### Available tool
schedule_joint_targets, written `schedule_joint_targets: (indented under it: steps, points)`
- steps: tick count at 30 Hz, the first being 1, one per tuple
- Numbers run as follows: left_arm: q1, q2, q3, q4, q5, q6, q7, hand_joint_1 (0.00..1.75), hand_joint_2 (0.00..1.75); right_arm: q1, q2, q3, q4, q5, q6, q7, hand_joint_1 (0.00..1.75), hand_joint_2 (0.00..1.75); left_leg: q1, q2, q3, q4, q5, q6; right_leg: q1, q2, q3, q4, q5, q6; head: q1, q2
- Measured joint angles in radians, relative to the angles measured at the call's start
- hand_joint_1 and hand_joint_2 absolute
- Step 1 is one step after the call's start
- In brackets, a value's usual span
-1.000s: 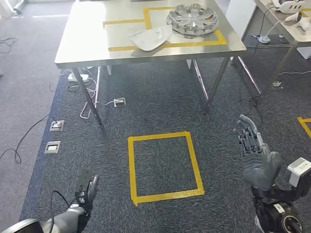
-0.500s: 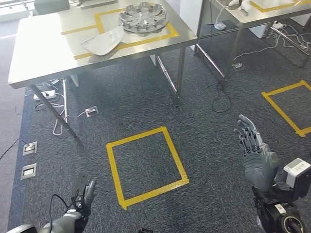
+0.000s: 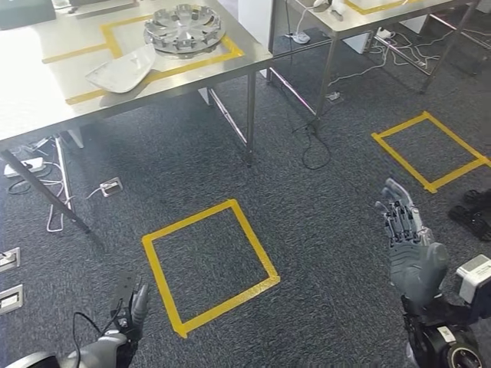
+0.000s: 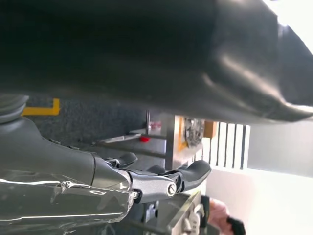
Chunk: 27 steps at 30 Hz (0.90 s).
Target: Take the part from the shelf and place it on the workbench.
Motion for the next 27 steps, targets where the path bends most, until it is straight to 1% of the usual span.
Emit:
schedule_joint_targets:
  steps: [1, 2, 3, 4, 5, 6, 7, 8, 9, 10, 11, 12, 13, 14, 15, 16, 17, 18, 19, 20, 21, 22, 23, 24, 25, 26, 27]
  points:
    - [0.002, 0.000, 0.001, 0.000, 0.002, 0.000, 0.000, 0.00, 0.00, 0.001, 0.000, 0.000, 0.000, 0.004, 0.000, -0.001, 0.00, 0.00, 0.000, 0.012, 0.000, 0.000, -0.001, -0.001, -0.004, -0.004, 0.002, 0.004, 0.006, 0.004, 0.001, 0.000]
    - [0.003, 0.000, 0.003, 0.000, 0.004, 0.000, 0.000, 0.00, 0.00, 0.001, 0.000, 0.000, 0.000, 0.007, 0.000, -0.003, 0.00, 0.00, 0.001, 0.023, 0.001, 0.001, -0.002, -0.003, -0.007, -0.009, 0.026, -0.037, 0.032, 0.006, 0.001, 0.000]
    - [0.003, 0.000, 0.004, 0.000, 0.005, 0.000, 0.000, 0.00, 0.00, 0.001, 0.000, 0.000, 0.000, 0.010, 0.002, -0.006, 0.00, 0.00, 0.002, 0.033, 0.004, 0.001, -0.004, -0.006, -0.009, -0.023, 0.068, -0.113, 0.067, 0.008, 0.001, 0.000]
    - [0.003, 0.001, 0.004, 0.000, 0.007, 0.001, -0.001, 0.00, 0.00, 0.000, 0.000, 0.000, 0.000, 0.012, 0.004, -0.009, 0.00, 0.00, 0.000, 0.042, 0.007, 0.001, -0.006, -0.011, -0.007, -0.046, 0.113, -0.193, 0.092, 0.008, 0.002, 0.000]
    - [0.003, 0.002, 0.005, 0.000, 0.007, 0.001, -0.002, 0.00, 0.00, -0.001, 0.001, 0.000, 0.000, 0.013, 0.008, -0.012, 0.00, 0.00, -0.002, 0.051, 0.009, 0.002, -0.008, -0.016, -0.005, -0.064, 0.147, -0.255, 0.110, 0.004, 0.002, 0.000]
    - [0.003, 0.003, 0.006, 0.000, 0.008, 0.003, -0.004, 0.00, 0.00, -0.002, 0.001, 0.000, 0.001, 0.014, 0.012, -0.014, 0.00, 0.00, -0.005, 0.059, 0.011, 0.003, -0.009, -0.022, -0.001, -0.075, 0.167, -0.292, 0.116, -0.002, 0.002, 0.000]
    - [0.004, 0.005, 0.008, 0.000, 0.008, 0.005, -0.005, 0.00, 0.00, -0.003, 0.002, 0.000, 0.002, 0.015, 0.015, -0.016, 0.00, 0.00, -0.007, 0.069, 0.012, 0.004, -0.009, -0.028, 0.003, -0.075, 0.171, -0.301, 0.113, -0.008, 0.002, 0.000]
    - [0.004, 0.005, 0.010, 0.000, 0.008, 0.007, -0.008, 0.00, 0.00, -0.003, 0.002, 0.001, 0.002, 0.017, 0.019, -0.017, 0.00, 0.00, -0.007, 0.079, 0.013, 0.004, -0.009, -0.033, 0.004, -0.061, 0.169, -0.301, 0.115, -0.017, 0.001, 0.000]
    - [0.005, 0.005, 0.012, 0.000, 0.008, 0.008, -0.011, 0.00, 0.00, -0.003, 0.003, 0.001, 0.003, 0.020, 0.022, -0.016, 0.00, 0.00, -0.005, 0.084, 0.014, 0.005, -0.012, -0.040, 0.004, -0.050, 0.169, -0.302, 0.118, -0.024, 0.000, 0.000]
    - [0.005, 0.005, 0.015, 0.000, 0.008, 0.009, -0.014, 0.00, 0.00, -0.005, 0.003, 0.001, 0.003, 0.025, 0.025, -0.015, 0.00, 0.00, -0.003, 0.074, 0.012, 0.015, -0.022, -0.045, 0.003, -0.039, 0.170, -0.305, 0.121, -0.031, -0.001, 0.000]
    - [0.006, 0.005, 0.017, -0.001, 0.008, 0.009, -0.017, 0.00, 0.00, -0.007, 0.003, 0.001, 0.003, 0.030, 0.028, -0.013, 0.00, 0.00, -0.001, 0.053, 0.000, 0.045, -0.044, -0.050, 0.002, -0.029, 0.170, -0.308, 0.124, -0.038, -0.002, 0.000]
    - [0.009, 0.005, 0.020, -0.001, 0.009, 0.009, -0.020, 0.00, 0.00, -0.009, 0.003, 0.001, 0.003, 0.035, 0.030, -0.011, 0.00, 0.00, 0.001, 0.025, -0.025, 0.098, -0.075, -0.052, 0.000, -0.019, 0.170, -0.310, 0.127, -0.043, -0.005, 0.000]
    - [0.012, 0.006, 0.022, -0.001, 0.010, 0.009, -0.021, 0.00, 0.00, -0.011, 0.004, 0.002, 0.003, 0.038, 0.031, -0.007, 0.00, 0.00, 0.000, -0.001, -0.061, 0.171, -0.112, -0.052, 0.001, -0.008, 0.167, -0.310, 0.130, -0.047, -0.008, 0.000]
    - [0.017, 0.006, 0.023, -0.001, 0.010, 0.009, -0.021, 0.00, 0.00, -0.012, 0.004, 0.003, 0.003, 0.040, 0.031, -0.004, 0.00, 0.00, -0.001, -0.015, -0.101, 0.249, -0.143, -0.052, 0.002, 0.004, 0.163, -0.310, 0.131, -0.050, -0.011, 0.000]
    - [0.022, 0.006, 0.023, -0.001, 0.011, 0.008, -0.021, 0.00, 0.00, -0.011, 0.005, 0.004, 0.003, 0.042, 0.031, -0.002, 0.00, 0.00, -0.002, -0.020, -0.132, 0.306, -0.159, -0.050, 0.004, 0.018, 0.161, -0.310, 0.133, -0.052, -0.013, 0.000]
    - [0.026, 0.006, 0.024, -0.001, 0.011, 0.007, -0.021, 0.00, 0.00, -0.010, 0.005, 0.005, 0.003, 0.042, 0.030, -0.001, 0.00, 0.00, -0.002, -0.023, -0.146, 0.326, -0.154, -0.048, 0.006, 0.032, 0.159, -0.309, 0.134, -0.053, -0.015, 0.000]
    - [0.028, 0.006, 0.025, -0.001, 0.011, 0.005, -0.021, 0.00, 0.00, -0.009, 0.005, 0.005, 0.003, 0.041, 0.029, -0.001, 0.00, 0.00, -0.002, -0.024, -0.138, 0.302, -0.128, -0.044, 0.007, 0.046, 0.159, -0.309, 0.135, -0.053, -0.016, 0.000]
    - [0.029, 0.006, 0.026, -0.001, 0.010, 0.003, -0.020, 0.00, 0.00, -0.008, 0.005, 0.006, 0.003, 0.039, 0.028, -0.001, 0.00, 0.00, -0.002, -0.032, -0.110, 0.237, -0.088, -0.039, 0.009, 0.059, 0.160, -0.308, 0.135, -0.053, -0.017, 0.000]
    - [0.028, 0.008, 0.027, -0.001, 0.009, 0.001, -0.019, 0.00, 0.00, -0.008, 0.005, 0.006, 0.003, 0.037, 0.027, -0.002, 0.00, 0.00, -0.002, -0.053, -0.072, 0.156, -0.050, -0.033, 0.009, 0.071, 0.159, -0.307, 0.136, -0.052, -0.018, 0.000]
    - [0.027, 0.009, 0.028, -0.001, 0.008, 0.000, -0.018, 0.00, 0.00, -0.009, 0.006, 0.006, 0.003, 0.033, 0.026, -0.003, 0.00, 0.00, -0.002, -0.072, -0.040, 0.085, -0.022, -0.029, 0.011, 0.083, 0.158, -0.305, 0.136, -0.050, -0.018, 0.000]
    - [0.026, 0.011, 0.028, -0.001, 0.006, -0.001, -0.017, 0.00, 0.00, -0.009, 0.006, 0.007, 0.003, 0.028, 0.026, -0.005, 0.00, 0.00, -0.002, -0.086, -0.017, 0.036, -0.006, -0.026, 0.011, 0.094, 0.156, -0.304, 0.136, -0.046, -0.018, 0.000]
    - [0.024, 0.013, 0.029, -0.001, 0.005, -0.002, -0.017, 0.00, 0.00, -0.009, 0.006, 0.007, 0.003, 0.023, 0.026, -0.006, 0.00, 0.00, -0.003, -0.093, -0.008, 0.014, -0.003, -0.025, 0.011, 0.103, 0.153, -0.303, 0.137, -0.041, -0.017, 0.000]
    - [0.022, 0.013, 0.029, -0.001, 0.004, -0.004, -0.016, 0.00, 0.00, -0.010, 0.006, 0.008, 0.003, 0.019, 0.025, -0.008, 0.00, 0.00, -0.005, -0.083, -0.006, 0.011, -0.003, -0.025, 0.010, 0.113, 0.151, -0.304, 0.138, -0.035, -0.016, 0.000]
    - [0.020, 0.012, 0.030, -0.001, 0.002, -0.006, -0.016, 0.00, 0.00, -0.010, 0.006, 0.008, 0.003, 0.016, 0.024, -0.009, 0.00, 0.00, -0.003, -0.072, -0.005, 0.008, -0.002, -0.021, 0.008, 0.120, 0.146, -0.304, 0.138, -0.029, -0.016, 0.000]
    - [0.018, 0.011, 0.030, -0.001, 0.002, -0.007, -0.016, 0.00, 0.00, -0.010, 0.006, 0.009, 0.004, 0.013, 0.023, -0.009, 0.00, 0.00, -0.001, -0.062, -0.003, 0.004, 0.000, -0.017, 0.009, 0.111, 0.140, -0.296, 0.133, -0.024, -0.015, 0.000]
    - [0.016, 0.011, 0.030, -0.001, 0.001, -0.009, -0.016, 0.00, 0.00, -0.012, 0.006, 0.009, 0.004, 0.012, 0.023, -0.010, 0.00, 0.00, 0.002, -0.050, -0.001, 0.000, 0.002, -0.012, 0.010, 0.091, 0.126, -0.273, 0.118, -0.019, -0.011, 0.000]
    - [0.015, 0.010, 0.031, -0.001, 0.000, -0.009, -0.016, 0.00, 0.00, -0.014, 0.006, 0.010, 0.004, 0.011, 0.022, -0.010, 0.00, 0.00, 0.004, -0.038, 0.001, -0.003, 0.003, -0.008, 0.011, 0.061, 0.102, -0.225, 0.091, -0.014, -0.007, 0.000]
